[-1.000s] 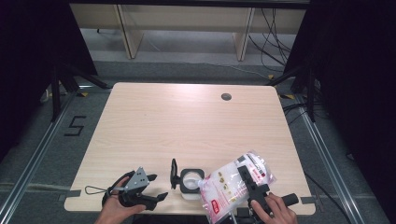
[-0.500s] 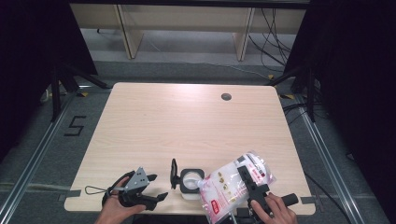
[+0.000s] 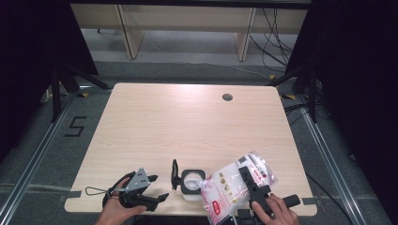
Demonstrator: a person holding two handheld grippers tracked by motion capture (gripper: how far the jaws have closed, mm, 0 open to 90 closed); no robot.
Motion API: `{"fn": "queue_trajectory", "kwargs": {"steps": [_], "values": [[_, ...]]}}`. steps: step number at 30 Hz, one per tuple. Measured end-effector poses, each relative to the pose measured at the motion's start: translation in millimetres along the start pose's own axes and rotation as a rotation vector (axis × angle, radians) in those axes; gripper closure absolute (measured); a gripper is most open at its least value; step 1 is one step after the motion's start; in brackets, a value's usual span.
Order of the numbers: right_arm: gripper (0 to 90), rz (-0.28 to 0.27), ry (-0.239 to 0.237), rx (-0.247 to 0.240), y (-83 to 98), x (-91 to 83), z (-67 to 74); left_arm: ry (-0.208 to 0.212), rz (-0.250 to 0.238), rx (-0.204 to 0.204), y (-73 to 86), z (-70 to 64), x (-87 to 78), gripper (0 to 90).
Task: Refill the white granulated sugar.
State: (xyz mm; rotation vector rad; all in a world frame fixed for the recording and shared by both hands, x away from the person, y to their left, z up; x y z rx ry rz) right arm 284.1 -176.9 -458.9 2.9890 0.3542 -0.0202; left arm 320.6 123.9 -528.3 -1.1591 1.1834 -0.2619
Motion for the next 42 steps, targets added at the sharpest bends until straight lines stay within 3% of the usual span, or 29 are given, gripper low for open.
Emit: {"fn": "queue_trajectory", "kwargs": {"steps": [2, 3, 5, 7, 8, 10, 11, 12, 13, 15, 16, 18, 19, 27, 30, 31, 33, 34, 35, 36, 38, 39, 42], "values": [[45.6, -0.012, 0.008, -0.035, -1.3, 0.5, -3.1, 0.002, 0.000, 0.007, -0.2, 0.3, 0.0, 24.9], [45.6, -0.029, 0.008, -0.067, -2.7, 1.6, -5.3, -0.004, -0.007, -0.018, 0.0, -1.0, 0.7, 24.9], [45.6, -0.029, 0.012, -0.071, -3.1, 1.3, -6.2, -0.004, -0.008, -0.011, -0.2, -1.0, 0.7, 24.9], [45.7, -0.023, 0.008, -0.051, -2.5, 0.8, -4.2, 0.003, 0.006, 0.021, -0.5, 1.3, -0.4, 24.9], [45.7, -0.039, 0.020, -0.074, -3.6, 1.8, -6.8, 0.001, 0.002, -0.011, 0.1, -0.2, 0.1, 24.9], [45.7, -0.028, 0.007, -0.050, -2.7, 1.4, -4.9, 0.000, -0.001, -0.007, 0.1, -0.3, 0.2, 24.9], [45.7, -0.045, 0.023, -0.064, -3.4, 2.0, -7.1, 0.002, -0.001, -0.006, 0.1, -0.3, 0.2, 24.9], [45.7, -0.023, 0.003, -0.023, -1.4, 0.8, -3.2, -0.002, 0.003, -0.010, 0.2, -0.4, 0.1, 24.9], [45.7, -0.016, 0.001, -0.011, -0.8, 0.5, -2.4, -0.008, 0.006, -0.011, 0.3, 0.1, 0.1, 24.9], [45.9, -0.031, -0.001, -0.034, -1.8, 1.9, -3.9, -0.003, -0.008, -0.017, 0.0, -1.1, 1.1, 24.9], [45.9, -0.029, -0.002, -0.031, -1.6, 1.6, -3.6, 0.003, 0.001, 0.001, 0.0, -0.1, 0.2, 24.9], [46.0, -0.012, -0.011, 0.001, -0.1, 0.7, -1.1, -0.007, 0.010, -0.005, 0.5, 0.7, -0.2, 24.9], [46.1, -0.034, 0.006, -0.045, -1.8, 2.1, -6.0, -0.009, 0.005, -0.008, 0.5, 0.4, 0.1, 24.9], [46.7, -0.045, 0.008, -0.045, -1.4, 2.6, -6.6, -0.004, 0.001, -0.009, 0.3, 0.1, 0.3, 24.9], [46.9, -0.050, 0.002, -0.039, -1.3, 3.3, -5.7, 0.000, -0.003, -0.012, 0.1, -0.5, 0.5, 24.9], [47.0, -0.038, 0.006, 0.024, 0.4, 2.2, -1.1, 0.003, 0.002, -0.003, 0.0, -0.1, 0.1, 24.9], [47.2, -0.057, 0.004, -0.028, -0.9, 3.5, -5.6, -0.002, 0.005, -0.011, 0.3, -0.3, 0.0, 24.9], [47.2, -0.039, -0.011, -0.031, -0.2, 2.6, -4.9, -0.009, 0.008, -0.005, 0.6, 0.5, -0.1, 24.9], [47.2, -0.006, -0.021, 0.064, 2.5, 0.5, 2.3, 0.000, -0.003, -0.012, 0.2, -0.6, 0.6, 24.9], [47.3, -0.033, -0.009, -0.009, 0.4, 2.0, -3.9, 0.003, 0.002, -0.011, 0.2, -0.4, 0.1, 24.9], [47.4, -0.029, -0.018, 0.013, 1.0, 2.1, -1.9, 0.002, 0.000, -0.009, 0.1, -0.1, 0.2, 24.9], [47.4, -0.039, -0.010, -0.013, 0.4, 2.7, -4.6, 0.003, 0.002, -0.011, 0.3, -0.4, 0.1, 24.9], [47.5, -0.050, -0.003, -0.013, 0.1, 3.2, -5.7, 0.004, 0.000, -0.005, 0.1, -0.4, 0.3, 24.9]]}}
Point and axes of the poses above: each handheld gripper's, and its own axes: x roughly forward along the jaws, y roughly out of its underside, z roughly to its left, the point moved 6 cm from there along x, roughly forward along the jaws, and after that the axes turned 2 degrees about y, right-handed, at the moved point
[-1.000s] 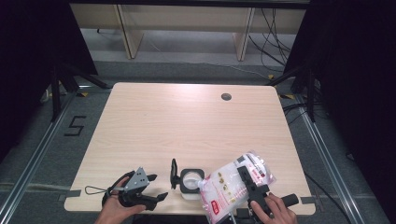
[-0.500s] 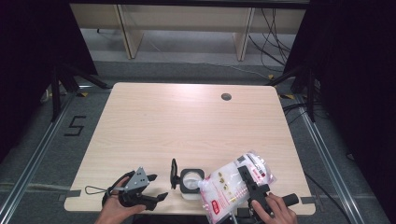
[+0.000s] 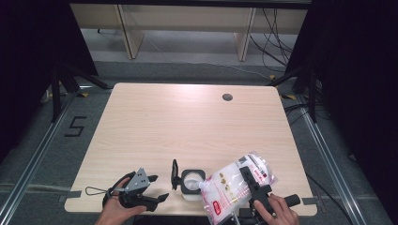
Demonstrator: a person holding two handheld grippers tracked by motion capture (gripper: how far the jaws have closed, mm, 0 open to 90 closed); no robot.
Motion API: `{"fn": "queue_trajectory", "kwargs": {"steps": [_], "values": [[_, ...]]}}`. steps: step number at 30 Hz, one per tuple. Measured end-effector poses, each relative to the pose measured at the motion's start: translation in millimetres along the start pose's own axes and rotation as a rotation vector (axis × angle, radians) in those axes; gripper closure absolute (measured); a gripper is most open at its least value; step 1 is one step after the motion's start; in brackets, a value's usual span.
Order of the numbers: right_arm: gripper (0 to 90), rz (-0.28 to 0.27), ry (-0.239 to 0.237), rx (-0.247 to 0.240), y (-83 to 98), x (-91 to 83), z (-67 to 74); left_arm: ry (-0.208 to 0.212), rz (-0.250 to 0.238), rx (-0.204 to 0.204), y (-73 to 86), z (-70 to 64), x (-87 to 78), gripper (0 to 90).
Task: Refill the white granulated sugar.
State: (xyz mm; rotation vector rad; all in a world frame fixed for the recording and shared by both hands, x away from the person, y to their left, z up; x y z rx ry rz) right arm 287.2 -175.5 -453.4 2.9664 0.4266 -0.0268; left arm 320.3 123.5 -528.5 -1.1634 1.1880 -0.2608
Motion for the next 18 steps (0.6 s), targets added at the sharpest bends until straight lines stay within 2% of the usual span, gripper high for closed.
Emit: {"fn": "queue_trajectory", "kwargs": {"steps": [2, 4, 5, 6, 7, 10, 11, 12, 13, 14, 17, 18], "values": [[47.5, -0.007, -0.005, 0.004, 0.0, 0.7, 0.5, -0.004, -0.009, -0.011, -0.2, -0.8, 0.8, 24.9], [47.5, 0.002, -0.008, 0.020, 0.5, 0.1, 1.8, 0.000, 0.001, 0.001, 0.1, 0.0, -0.1, 24.9], [47.6, -0.005, -0.004, 0.010, 0.3, 0.4, 0.7, 0.000, 0.000, 0.000, 0.0, 0.0, 0.0, 24.9], [47.6, 0.005, -0.012, 0.030, 1.0, 0.0, 2.4, -0.005, -0.002, -0.006, 0.2, -0.2, 0.2, 24.9], [47.6, 0.004, -0.005, 0.016, 0.8, 0.0, 0.6, -0.003, -0.010, -0.014, -0.1, -0.9, 0.9, 24.9], [47.6, 0.021, -0.017, 0.044, 2.0, -1.2, 3.6, 0.001, 0.001, 0.026, -0.5, 1.3, -0.1, 24.9], [47.6, 0.026, -0.018, 0.049, 2.3, -1.4, 3.8, -0.010, -0.002, -0.003, 0.1, 0.0, 0.1, 24.9], [47.6, 0.054, -0.024, 0.118, 3.9, -3.3, 8.9, -0.007, -0.007, -0.008, -0.3, -0.7, 0.6, 24.9], [47.6, 0.034, -0.021, 0.077, 2.9, -1.9, 5.7, -0.003, 0.001, 0.007, 0.0, 0.2, -0.1, 24.9], [47.7, 0.012, -0.019, 0.034, 1.6, -0.4, 2.5, 0.000, 0.000, 0.003, 0.1, -0.2, 0.1, 24.9], [47.7, 0.015, -0.014, 0.050, 2.3, -0.3, 2.9, -0.010, 0.001, -0.002, 0.2, -0.1, 0.0, 24.9], [47.7, -0.005, -0.011, 0.001, 1.1, 0.9, -0.9, -0.003, -0.003, 0.006, 0.0, 0.2, 0.3, 24.9]]}}
Point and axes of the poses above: each handheld gripper's, and its own axes: x roughly forward along the jaws, y roughly out of its underside, z roughly to its left, the point moved 6 cm from there along x, roughly forward along the jaws, and after that the axes turned 2 degrees about y, right-handed, at the moved point
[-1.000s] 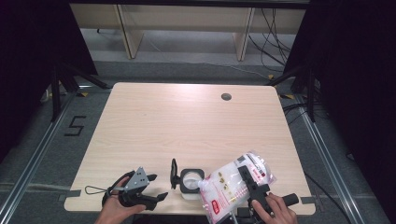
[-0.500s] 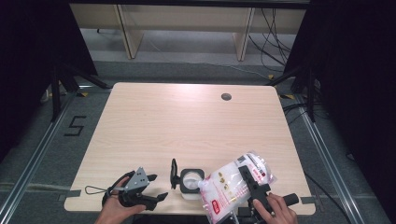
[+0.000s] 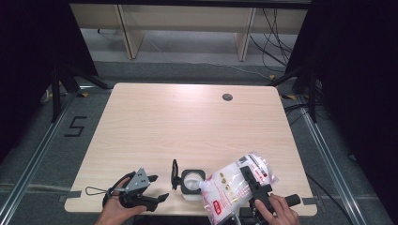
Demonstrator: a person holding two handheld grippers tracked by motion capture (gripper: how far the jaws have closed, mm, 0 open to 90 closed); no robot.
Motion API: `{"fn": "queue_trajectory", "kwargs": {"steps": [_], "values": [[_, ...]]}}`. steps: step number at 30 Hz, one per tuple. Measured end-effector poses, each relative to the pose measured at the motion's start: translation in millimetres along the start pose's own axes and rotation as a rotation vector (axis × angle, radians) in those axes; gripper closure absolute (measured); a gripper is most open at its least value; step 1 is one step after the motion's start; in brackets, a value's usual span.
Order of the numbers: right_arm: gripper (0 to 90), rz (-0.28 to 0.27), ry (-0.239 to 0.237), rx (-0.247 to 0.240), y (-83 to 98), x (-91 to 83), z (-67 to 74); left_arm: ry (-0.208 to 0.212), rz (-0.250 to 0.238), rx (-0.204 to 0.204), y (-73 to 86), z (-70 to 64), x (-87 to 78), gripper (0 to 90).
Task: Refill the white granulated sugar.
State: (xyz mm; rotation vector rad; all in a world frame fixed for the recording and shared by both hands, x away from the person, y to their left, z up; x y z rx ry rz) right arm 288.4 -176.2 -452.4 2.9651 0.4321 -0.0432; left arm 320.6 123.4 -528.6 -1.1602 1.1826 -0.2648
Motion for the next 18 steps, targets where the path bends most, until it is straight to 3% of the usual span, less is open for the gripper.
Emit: {"fn": "queue_trajectory", "kwargs": {"steps": [1, 2, 4, 7, 13, 15, 16, 17, 18], "values": [[47.7, 0.001, -0.001, 0.005, 0.3, -0.2, 0.3, 0.003, 0.003, -0.004, 0.1, -0.2, -0.3, 24.9], [47.7, 0.017, -0.005, 0.067, 1.8, -1.0, 4.9, 0.003, 0.003, -0.006, 0.1, -0.2, -0.2, 24.9], [47.7, 0.003, 0.003, 0.026, 1.0, 0.0, 1.2, -0.006, -0.004, -0.014, -0.2, -0.8, 0.3, 24.9], [47.7, 0.001, -0.001, 0.023, 1.1, 0.0, 1.3, 0.004, 0.005, 0.026, -0.5, 1.3, -0.6, 24.9], [47.8, 0.009, -0.003, 0.029, 1.6, -0.3, 1.0, 0.000, -0.001, 0.011, -0.7, 0.4, 0.0, 24.9], [47.8, 0.023, -0.011, 0.056, 2.7, -0.8, 2.9, 0.003, -0.004, 0.014, -0.8, 0.3, 0.1, 24.9], [47.8, 0.011, -0.003, 0.037, 2.2, -0.3, 1.2, 0.004, -0.004, 0.015, -0.8, 0.4, 0.1, 24.9], [47.8, 0.035, -0.009, 0.105, 4.0, -2.1, 6.1, 0.003, 0.005, 0.022, -0.5, 1.2, -0.6, 24.9], [47.8, 0.011, 0.004, 0.034, 2.6, -0.6, 0.0, -0.002, 0.007, 0.021, -0.4, 1.3, -0.7, 24.9]]}}
Point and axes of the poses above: each handheld gripper's, and its own axes: x roughly forward along the jaws, y roughly out of its underside, z roughly to its left, the point moved 6 cm from there along x, roughly forward along the jaws, and after that the axes turned 2 degrees about y, right-handed, at the moved point
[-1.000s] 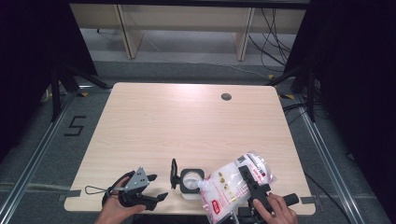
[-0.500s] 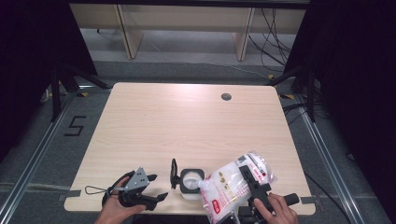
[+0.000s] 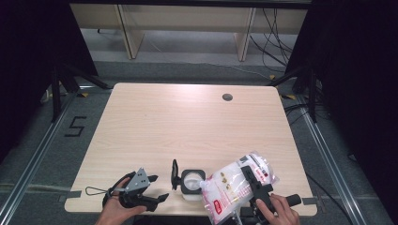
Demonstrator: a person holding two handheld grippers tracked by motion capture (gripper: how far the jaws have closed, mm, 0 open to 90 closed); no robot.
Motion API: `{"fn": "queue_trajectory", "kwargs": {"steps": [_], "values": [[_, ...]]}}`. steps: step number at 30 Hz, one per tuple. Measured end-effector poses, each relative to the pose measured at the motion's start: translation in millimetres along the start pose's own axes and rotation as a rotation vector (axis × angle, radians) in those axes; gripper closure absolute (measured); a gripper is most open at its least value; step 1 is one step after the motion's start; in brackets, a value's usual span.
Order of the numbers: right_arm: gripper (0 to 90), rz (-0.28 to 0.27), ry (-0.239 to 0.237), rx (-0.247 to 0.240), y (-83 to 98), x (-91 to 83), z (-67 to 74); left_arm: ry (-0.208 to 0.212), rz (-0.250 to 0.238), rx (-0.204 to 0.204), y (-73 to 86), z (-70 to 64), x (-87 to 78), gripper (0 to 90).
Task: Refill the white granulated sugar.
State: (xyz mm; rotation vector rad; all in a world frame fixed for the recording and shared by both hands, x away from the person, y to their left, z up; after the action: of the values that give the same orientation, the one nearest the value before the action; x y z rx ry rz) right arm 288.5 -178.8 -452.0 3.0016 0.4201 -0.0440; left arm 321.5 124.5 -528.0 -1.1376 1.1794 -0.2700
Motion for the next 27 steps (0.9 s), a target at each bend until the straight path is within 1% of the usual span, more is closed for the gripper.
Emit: {"fn": "queue_trajectory", "kwargs": {"steps": [2, 3, 5, 6, 7, 8, 9, 10, 11, 12, 13, 14, 15, 16, 17, 18, 19, 20, 21, 22, 23, 24, 26, 27], "values": [[47.8, 0.000, 0.002, 0.000, -0.1, 0.2, 0.0, 0.003, -0.012, -0.008, -0.3, -0.8, 0.9, 24.9], [47.8, 0.005, -0.001, -0.003, 0.1, -0.6, -0.3, 0.006, -0.002, 0.001, 0.0, -0.1, 0.1, 24.9], [47.8, 0.001, -0.001, -0.003, 0.0, 0.0, -0.1, -0.008, 0.002, -0.026, 0.9, -0.7, 0.2, 24.9], [47.8, -0.001, -0.004, -0.002, -0.2, 0.6, 0.5, -0.005, -0.008, -0.035, 0.5, -1.6, 1.0, 24.9], [47.8, 0.000, -0.005, -0.004, -0.2, 0.5, 0.6, -0.007, 0.001, -0.021, 0.9, -0.4, 0.9, 24.9], [47.8, 0.001, -0.002, -0.002, -0.2, 0.3, 0.4, -0.008, -0.004, -0.025, 0.5, -1.2, 0.8, 24.9], [47.8, -0.001, -0.005, -0.006, -0.3, 0.5, 0.7, -0.005, -0.012, -0.039, 0.2, -2.1, 1.3, 24.9], [47.8, 0.001, -0.005, -0.006, -0.1, 0.6, 0.6, -0.008, 0.002, -0.021, 1.0, -0.1, 0.9, 24.9], [47.8, 0.017, -0.021, 0.019, 0.8, 0.1, 3.6, -0.010, 0.002, -0.023, 1.0, -0.5, 0.8, 24.9], [47.8, 0.026, -0.021, 0.025, 1.1, -0.5, 4.4, -0.007, -0.001, -0.024, 0.9, -0.6, 1.2, 24.9], [47.8, 0.016, -0.018, 0.018, 0.6, -0.1, 3.4, -0.008, 0.000, -0.023, 0.9, -0.5, 1.0, 24.9], [47.8, 0.001, -0.001, -0.010, -0.5, 0.5, -0.2, -0.010, 0.003, -0.023, 1.0, -0.4, 0.8, 24.9], [47.8, 0.002, -0.002, -0.004, -0.5, 0.4, 0.0, -0.003, -0.007, -0.032, 0.6, -1.2, 1.4, 24.9], [47.8, -0.002, 0.001, -0.010, -1.1, 0.6, -0.9, -0.007, -0.001, -0.027, 0.9, -0.7, 1.3, 24.9], [47.8, 0.020, -0.006, 0.030, 0.3, -1.2, 2.2, -0.004, -0.006, -0.031, 0.7, -1.3, 1.6, 24.9], [47.8, 0.019, -0.005, 0.029, 0.3, -1.2, 2.1, 0.002, -0.019, -0.040, -0.1, -2.7, 2.1, 24.9], [47.8, 0.018, -0.004, 0.028, 0.3, -1.1, 2.0, 0.003, -0.020, -0.047, 0.0, -3.0, 2.4, 24.9], [47.8, 0.007, -0.002, 0.002, -0.5, 0.1, -0.1, 0.002, -0.019, -0.047, 0.1, -2.9, 2.3, 24.9], [47.8, 0.003, -0.001, -0.007, -0.8, 0.4, -0.8, 0.003, -0.019, -0.038, -0.1, -2.5, 2.3, 24.9], [47.8, 0.002, 0.001, -0.012, -0.8, 0.5, -0.8, 0.002, -0.020, -0.047, 0.0, -3.1, 2.2, 24.9], [47.8, 0.000, 0.000, -0.015, -0.7, 0.4, -0.8, -0.008, 0.002, -0.022, 1.1, -0.3, 1.1, 24.9], [47.8, 0.011, -0.006, 0.003, 0.0, 0.0, 0.6, -0.004, -0.007, -0.033, 0.6, -1.3, 1.4, 24.9], [47.8, 0.012, -0.005, 0.001, 0.0, 0.1, 0.6, 0.002, -0.019, -0.046, 0.1, -2.9, 2.2, 24.9], [47.8, 0.013, -0.006, 0.004, 0.0, -0.1, 0.5, -0.012, 0.007, -0.020, 1.3, -0.2, 0.6, 24.9]]}}
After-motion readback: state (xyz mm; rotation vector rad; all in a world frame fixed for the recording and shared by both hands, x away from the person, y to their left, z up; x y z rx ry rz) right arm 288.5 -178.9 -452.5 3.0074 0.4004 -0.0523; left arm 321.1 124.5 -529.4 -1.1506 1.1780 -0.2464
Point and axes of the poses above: each handheld gripper's, and its own axes: x roughly forward along the jaws, y roughly out of its underside, z roughly to its left, the point moved 6 cm from there along x, roughly forward along the jaws, and after that the axes turned 2 degrees about y, right-handed, at the moved point
